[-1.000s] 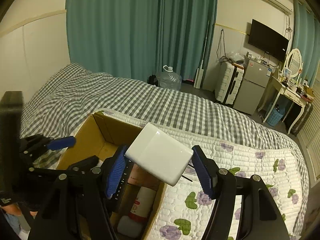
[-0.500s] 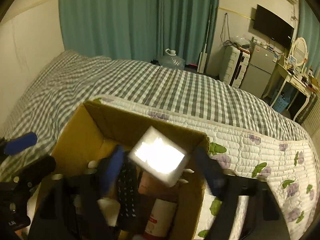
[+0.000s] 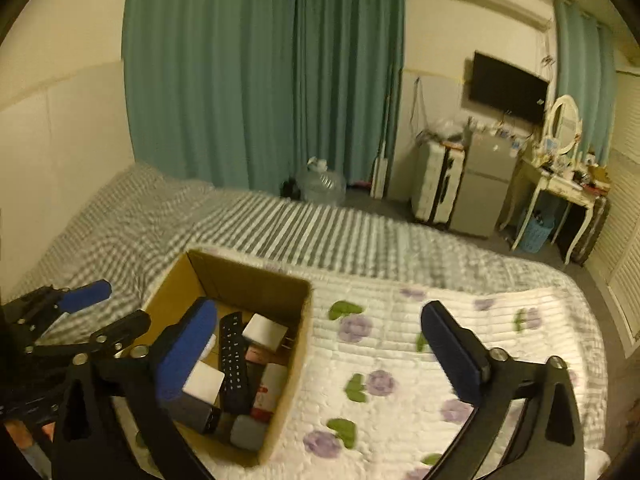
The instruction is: Organize rigid objects
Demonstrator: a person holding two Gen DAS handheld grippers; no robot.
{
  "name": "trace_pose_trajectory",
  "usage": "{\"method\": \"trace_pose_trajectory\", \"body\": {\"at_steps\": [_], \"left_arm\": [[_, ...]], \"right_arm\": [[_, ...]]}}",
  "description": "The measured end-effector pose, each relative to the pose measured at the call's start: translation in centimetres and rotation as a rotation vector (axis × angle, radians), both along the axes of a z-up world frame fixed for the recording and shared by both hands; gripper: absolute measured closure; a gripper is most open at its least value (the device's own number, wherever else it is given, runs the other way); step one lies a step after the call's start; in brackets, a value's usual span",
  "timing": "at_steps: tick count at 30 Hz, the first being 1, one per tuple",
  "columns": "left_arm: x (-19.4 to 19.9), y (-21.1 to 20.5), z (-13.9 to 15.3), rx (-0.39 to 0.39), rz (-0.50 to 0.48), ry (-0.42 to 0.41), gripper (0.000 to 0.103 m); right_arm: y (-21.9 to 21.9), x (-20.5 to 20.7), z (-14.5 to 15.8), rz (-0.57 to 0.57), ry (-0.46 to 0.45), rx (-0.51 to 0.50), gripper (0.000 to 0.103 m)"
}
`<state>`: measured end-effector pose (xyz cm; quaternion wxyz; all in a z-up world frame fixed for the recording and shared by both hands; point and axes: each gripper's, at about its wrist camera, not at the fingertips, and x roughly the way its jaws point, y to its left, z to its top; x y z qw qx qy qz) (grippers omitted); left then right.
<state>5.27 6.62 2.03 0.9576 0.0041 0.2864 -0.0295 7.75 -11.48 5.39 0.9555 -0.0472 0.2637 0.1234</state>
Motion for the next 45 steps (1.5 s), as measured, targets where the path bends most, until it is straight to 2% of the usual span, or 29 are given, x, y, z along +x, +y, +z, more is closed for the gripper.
{"method": "trace_pose_trajectory", "body": {"at_steps": [2, 4, 6, 10, 13, 20, 23, 27, 32, 35, 45], "left_arm": [[-1.6, -1.1, 2.0, 0.012, -0.010, -0.046, 0.036], [-3.3, -2.0, 3.8, 0.026, -0.022, -0.092, 0.030], [-5.5, -3.1, 5.7, 0.043, -0.028, -0.144, 0.029], [-8.9, -4.1, 7.6, 0.021, -0.030, -0.189, 0.027], [-11.5, -4.8, 7.8, 0.037, -0.029, -0.219, 0.026], [-15.5, -5.0, 6.4, 0.048, -0.003, -0.246, 0.026], [-16.9, -5.0, 4.9, 0.059, 0.015, -0.259, 0.026], [-17.7, -4.7, 2.2, 0.064, 0.019, -0.223, 0.026], [-18.0, -4.2, -0.8, 0.062, 0.027, -0.170, 0.026], [-17.7, -3.7, -2.1, 0.051, 0.043, -0.140, 0.026], [-17.2, -2.9, -3.1, 0.030, 0.070, -0.118, 0.026]], "right_arm": [[-1.5, -2.3, 1.9, -0.010, -0.037, 0.007, 0.000], [-2.7, -4.7, 3.7, -0.031, -0.073, 0.010, 0.000], [-3.6, -6.7, 4.8, -0.055, -0.090, 0.003, 0.000], [-5.2, -11.2, 6.3, -0.114, -0.132, 0.006, 0.000], [-5.8, -14.1, 6.4, -0.136, -0.157, 0.009, 0.000], [-5.7, -18.5, 5.5, -0.166, -0.194, 0.044, 0.000], [-5.0, -19.6, 4.1, -0.173, -0.207, 0.026, 0.000], [-4.6, -20.5, 1.3, -0.190, -0.215, 0.037, 0.000], [-3.3, -20.1, -2.0, -0.207, -0.165, -0.012, 0.000], [-3.2, -19.8, -3.4, -0.214, -0.135, -0.010, 0.000], [-3.5, -18.8, -5.5, -0.232, -0.069, 0.009, 0.000]]}}
